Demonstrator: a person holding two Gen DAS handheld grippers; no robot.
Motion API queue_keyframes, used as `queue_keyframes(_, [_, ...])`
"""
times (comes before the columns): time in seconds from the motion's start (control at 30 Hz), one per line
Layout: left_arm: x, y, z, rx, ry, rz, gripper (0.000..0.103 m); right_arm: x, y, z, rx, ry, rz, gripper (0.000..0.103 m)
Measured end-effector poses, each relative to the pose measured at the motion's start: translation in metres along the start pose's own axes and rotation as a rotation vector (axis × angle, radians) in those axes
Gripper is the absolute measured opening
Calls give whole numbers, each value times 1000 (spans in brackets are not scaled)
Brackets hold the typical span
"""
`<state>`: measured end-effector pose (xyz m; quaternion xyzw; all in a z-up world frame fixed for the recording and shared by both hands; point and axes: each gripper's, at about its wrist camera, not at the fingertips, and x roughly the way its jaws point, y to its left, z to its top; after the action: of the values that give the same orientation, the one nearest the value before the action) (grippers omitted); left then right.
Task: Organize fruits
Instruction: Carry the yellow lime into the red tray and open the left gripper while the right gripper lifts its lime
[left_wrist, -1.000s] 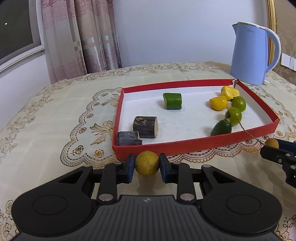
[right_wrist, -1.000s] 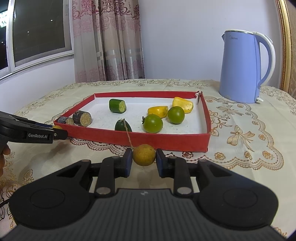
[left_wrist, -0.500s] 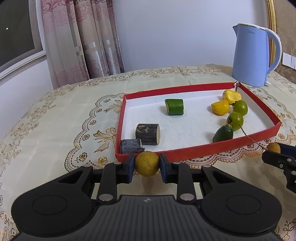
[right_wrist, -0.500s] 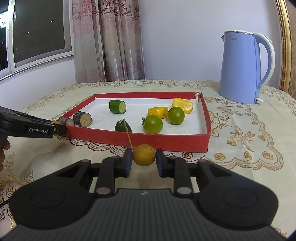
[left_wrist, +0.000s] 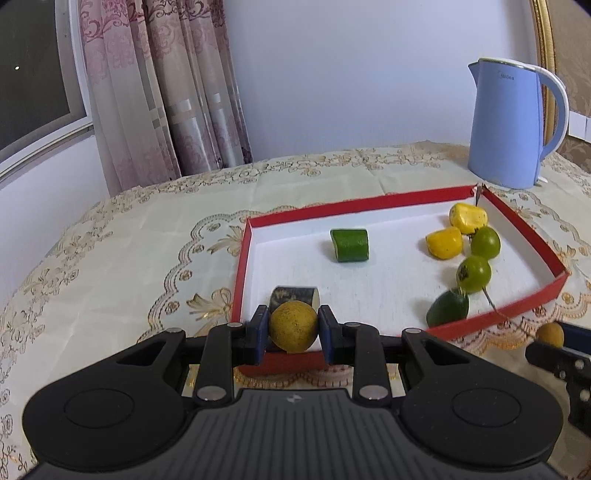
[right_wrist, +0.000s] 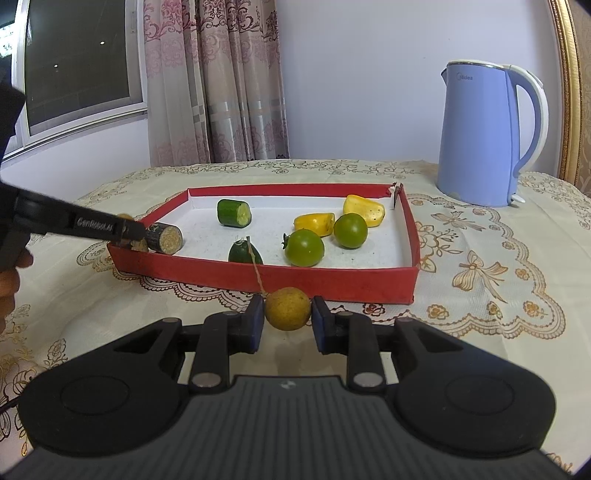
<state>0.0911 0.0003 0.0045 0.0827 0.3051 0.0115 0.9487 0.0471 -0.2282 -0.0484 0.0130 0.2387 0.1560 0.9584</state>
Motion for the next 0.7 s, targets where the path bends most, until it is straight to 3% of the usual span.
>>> queue_keyframes(0.7, [40, -23, 34, 42, 5, 24, 28, -2, -2, 0, 16, -11, 3, 26])
